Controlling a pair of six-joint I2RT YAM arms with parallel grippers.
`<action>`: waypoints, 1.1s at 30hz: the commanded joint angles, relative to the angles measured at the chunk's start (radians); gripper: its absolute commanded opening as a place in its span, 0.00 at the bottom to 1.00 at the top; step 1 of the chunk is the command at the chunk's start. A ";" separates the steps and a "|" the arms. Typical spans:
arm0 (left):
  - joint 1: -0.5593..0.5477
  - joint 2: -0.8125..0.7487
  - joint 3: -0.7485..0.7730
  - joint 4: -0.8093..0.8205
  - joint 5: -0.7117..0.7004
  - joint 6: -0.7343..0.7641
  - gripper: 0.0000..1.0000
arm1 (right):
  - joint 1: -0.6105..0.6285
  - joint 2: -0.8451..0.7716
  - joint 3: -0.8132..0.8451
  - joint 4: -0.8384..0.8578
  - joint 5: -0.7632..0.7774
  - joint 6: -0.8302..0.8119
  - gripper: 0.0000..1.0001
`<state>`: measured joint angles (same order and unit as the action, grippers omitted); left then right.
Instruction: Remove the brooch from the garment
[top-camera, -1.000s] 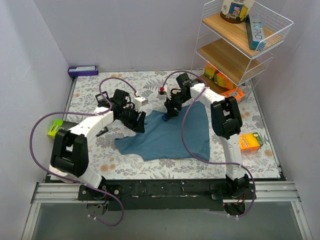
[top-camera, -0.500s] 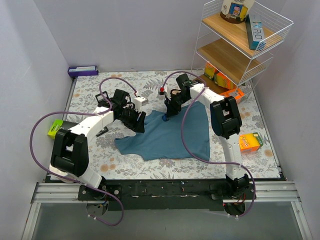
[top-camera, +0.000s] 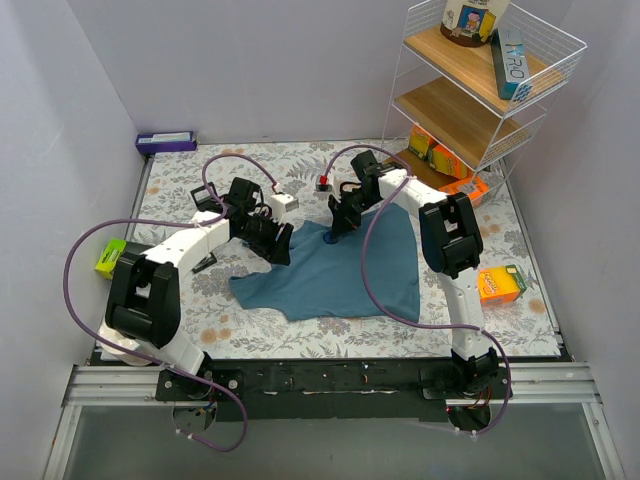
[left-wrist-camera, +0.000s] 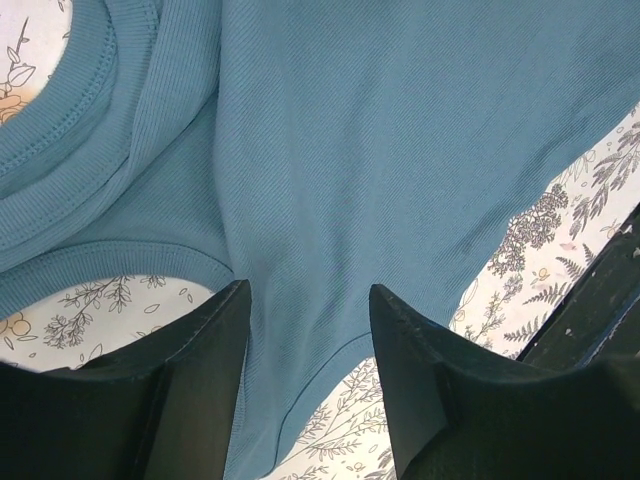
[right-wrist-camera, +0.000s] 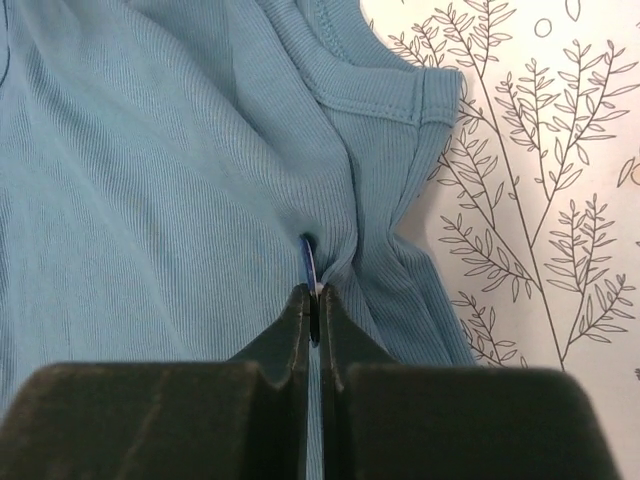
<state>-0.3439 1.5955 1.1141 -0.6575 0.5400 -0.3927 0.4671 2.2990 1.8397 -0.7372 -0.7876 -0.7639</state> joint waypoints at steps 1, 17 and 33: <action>-0.004 -0.061 0.010 0.021 0.032 0.078 0.49 | 0.001 -0.061 -0.025 0.002 -0.038 0.107 0.01; -0.309 -0.241 -0.293 0.553 -0.236 0.454 0.53 | -0.096 -0.115 -0.312 0.292 -0.303 1.052 0.01; -0.409 -0.106 -0.303 0.720 -0.216 0.552 0.46 | -0.100 -0.135 -0.471 0.501 -0.414 1.348 0.01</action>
<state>-0.7425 1.4624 0.7937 0.0139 0.2993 0.1268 0.3630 2.2002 1.3777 -0.2901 -1.1492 0.5220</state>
